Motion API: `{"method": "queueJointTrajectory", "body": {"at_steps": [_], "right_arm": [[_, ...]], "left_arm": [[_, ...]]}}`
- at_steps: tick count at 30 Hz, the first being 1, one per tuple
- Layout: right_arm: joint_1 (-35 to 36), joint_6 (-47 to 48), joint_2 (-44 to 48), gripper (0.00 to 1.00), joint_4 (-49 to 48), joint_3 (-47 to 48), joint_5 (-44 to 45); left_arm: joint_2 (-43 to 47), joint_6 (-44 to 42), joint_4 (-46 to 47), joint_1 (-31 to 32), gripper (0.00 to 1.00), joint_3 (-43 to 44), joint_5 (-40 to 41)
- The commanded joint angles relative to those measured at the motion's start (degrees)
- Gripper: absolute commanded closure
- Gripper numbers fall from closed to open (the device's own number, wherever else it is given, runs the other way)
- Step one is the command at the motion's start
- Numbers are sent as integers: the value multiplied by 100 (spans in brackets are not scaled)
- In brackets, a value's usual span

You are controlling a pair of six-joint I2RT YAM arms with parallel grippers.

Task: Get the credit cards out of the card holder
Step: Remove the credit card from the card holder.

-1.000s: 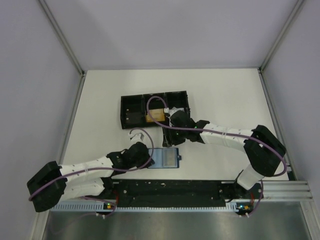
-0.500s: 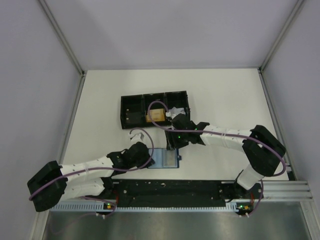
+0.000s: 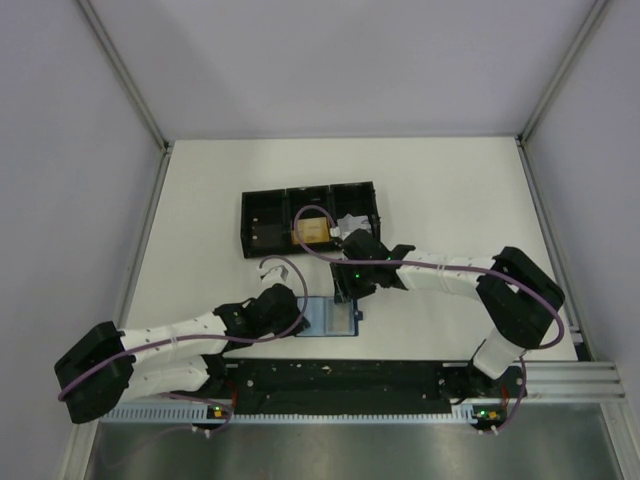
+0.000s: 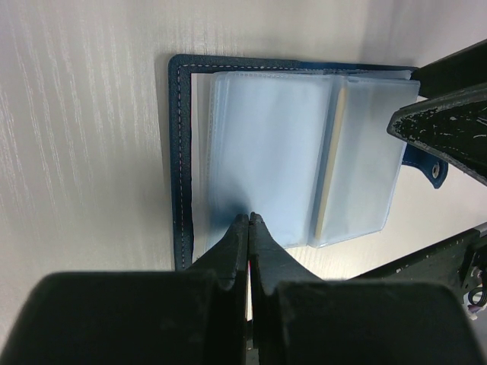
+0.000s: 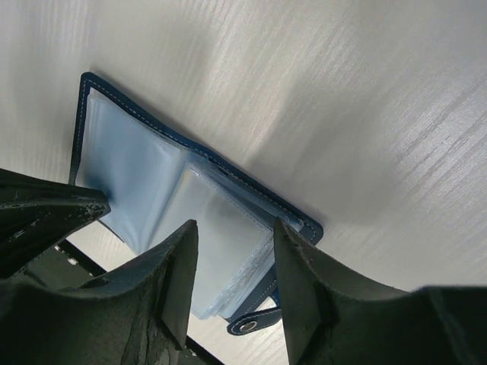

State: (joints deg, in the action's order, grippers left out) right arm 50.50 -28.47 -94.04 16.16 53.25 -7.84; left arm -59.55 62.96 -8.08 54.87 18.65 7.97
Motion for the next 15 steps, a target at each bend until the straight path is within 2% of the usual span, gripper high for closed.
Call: {"method": "queueJointTrajectory", "body": {"at_steps": [1,6,15], "right_arm": [[-5,61,17,57,-166,71,-253],[-14,52,87,63,-166,80,-306],[4,78,333,62,-78,106,-306]], "left_arm": [[-74,15,-10,15,100,77,65],[-57,6,-10,15,100,68,65],[-66,15,-10,15,100,68,56]]}}
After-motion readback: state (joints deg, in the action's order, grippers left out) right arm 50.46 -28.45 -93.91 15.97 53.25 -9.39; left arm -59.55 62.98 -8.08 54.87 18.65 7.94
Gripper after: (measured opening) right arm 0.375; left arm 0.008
